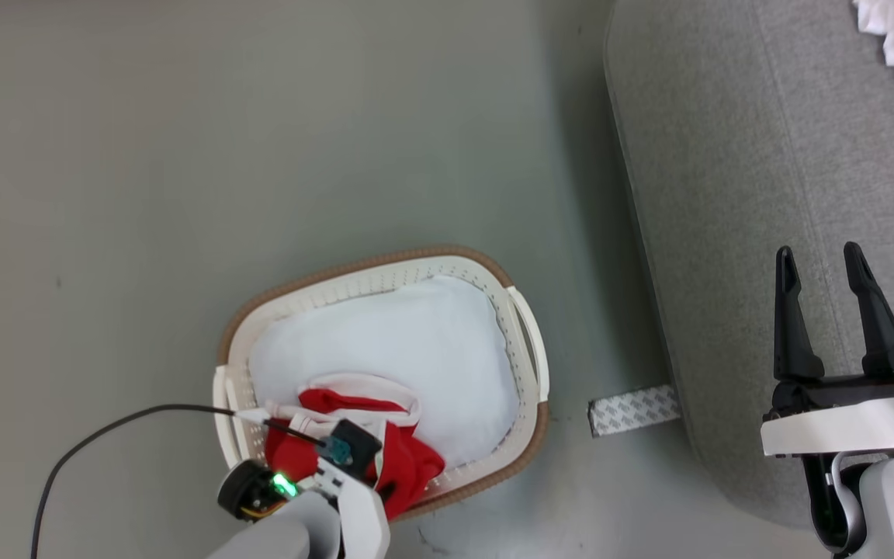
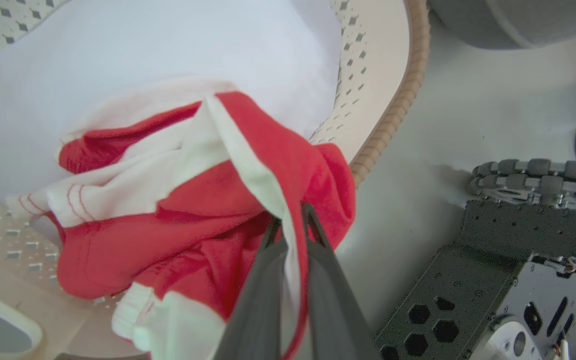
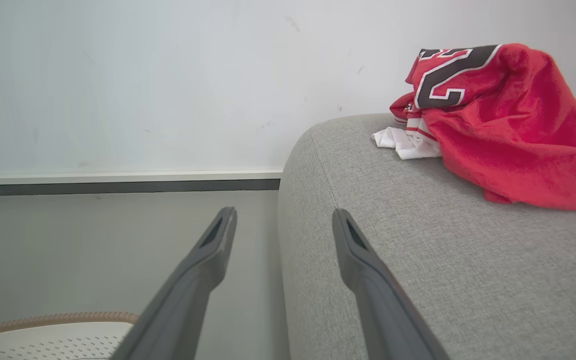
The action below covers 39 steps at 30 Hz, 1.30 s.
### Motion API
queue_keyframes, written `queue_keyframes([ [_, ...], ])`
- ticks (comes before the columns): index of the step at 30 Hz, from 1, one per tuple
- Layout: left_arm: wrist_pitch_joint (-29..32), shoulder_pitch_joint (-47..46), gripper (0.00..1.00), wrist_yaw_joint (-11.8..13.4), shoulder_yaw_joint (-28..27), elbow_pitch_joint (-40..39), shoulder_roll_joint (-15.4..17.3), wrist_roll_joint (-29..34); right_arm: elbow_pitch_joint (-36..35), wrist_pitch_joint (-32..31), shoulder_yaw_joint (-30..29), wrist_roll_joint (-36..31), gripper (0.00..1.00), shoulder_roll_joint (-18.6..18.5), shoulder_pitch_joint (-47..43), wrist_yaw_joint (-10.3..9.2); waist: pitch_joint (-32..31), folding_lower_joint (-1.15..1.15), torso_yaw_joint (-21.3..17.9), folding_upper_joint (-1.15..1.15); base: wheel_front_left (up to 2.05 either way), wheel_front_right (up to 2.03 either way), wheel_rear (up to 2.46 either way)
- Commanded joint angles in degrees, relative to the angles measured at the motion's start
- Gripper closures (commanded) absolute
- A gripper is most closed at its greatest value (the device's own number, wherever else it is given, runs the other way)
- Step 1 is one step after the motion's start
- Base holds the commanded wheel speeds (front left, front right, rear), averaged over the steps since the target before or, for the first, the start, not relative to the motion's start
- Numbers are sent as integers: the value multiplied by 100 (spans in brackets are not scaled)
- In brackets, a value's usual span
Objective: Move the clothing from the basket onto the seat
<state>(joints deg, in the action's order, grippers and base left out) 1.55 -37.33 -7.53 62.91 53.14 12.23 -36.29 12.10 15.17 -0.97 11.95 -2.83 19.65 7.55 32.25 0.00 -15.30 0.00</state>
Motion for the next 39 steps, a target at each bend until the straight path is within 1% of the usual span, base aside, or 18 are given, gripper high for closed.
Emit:
queue_keyframes([
  [1, -194, -81, 100, 10, -93, -38, 1, -157, 36, -4, -29, 4, 0, -13, -84, -13, -206, 0, 51, 0, 0, 0, 0],
  [7, -750, -66, 100, 33, -395, -116, -34, -490, 160, -4, -56, -26, 0, -13, -281, -13, -812, 0, 228, 0, 0, 0, 0],
  [8, -750, -66, 100, 33, -395, -116, -34, -490, 160, -4, -56, -26, 0, -13, -281, -13, -812, 0, 228, 0, 0, 0, 0],
  [10, -910, -8, 100, 52, -489, -166, -54, -592, 201, -4, -63, -70, 0, -14, -361, -13, -1049, 0, 309, 0, 0, 0, 0],
  [15, -1304, 93, 100, 204, -668, -439, -29, -660, 326, -4, -72, -134, 0, -14, -554, -13, -1624, 0, 535, 0, 0, 0, 0],
  [17, -1434, 139, 100, 299, -759, -605, -5, -677, 383, -4, -46, -179, 0, -14, -631, -13, -1849, 0, 619, 0, 0, 0, 0],
  [21, -1609, 224, 100, 631, -1000, -1100, 79, -632, 459, -4, -4, -241, 0, -16, -753, -13, -2239, 0, 771, 0, 0, 0, 0],
  [29, -1670, 651, 100, 1226, -1544, -2449, 312, -476, 622, -4, 108, -318, 0, -16, -1016, -13, -2884, 0, 948, 0, 0, 0, 0],
  [34, -1669, 924, 100, 1580, -1882, -3317, 547, -375, 685, -4, 180, -323, 0, -14, -1153, -13, -3152, 0, 960, 0, 0, 0, 0],
  [39, -1622, 1037, 100, 1800, -2060, -3940, 846, -344, 713, -4, 302, -316, 0, -14, -1244, -13, -3310, 0, 948, 0, 0, 0, 0],
])
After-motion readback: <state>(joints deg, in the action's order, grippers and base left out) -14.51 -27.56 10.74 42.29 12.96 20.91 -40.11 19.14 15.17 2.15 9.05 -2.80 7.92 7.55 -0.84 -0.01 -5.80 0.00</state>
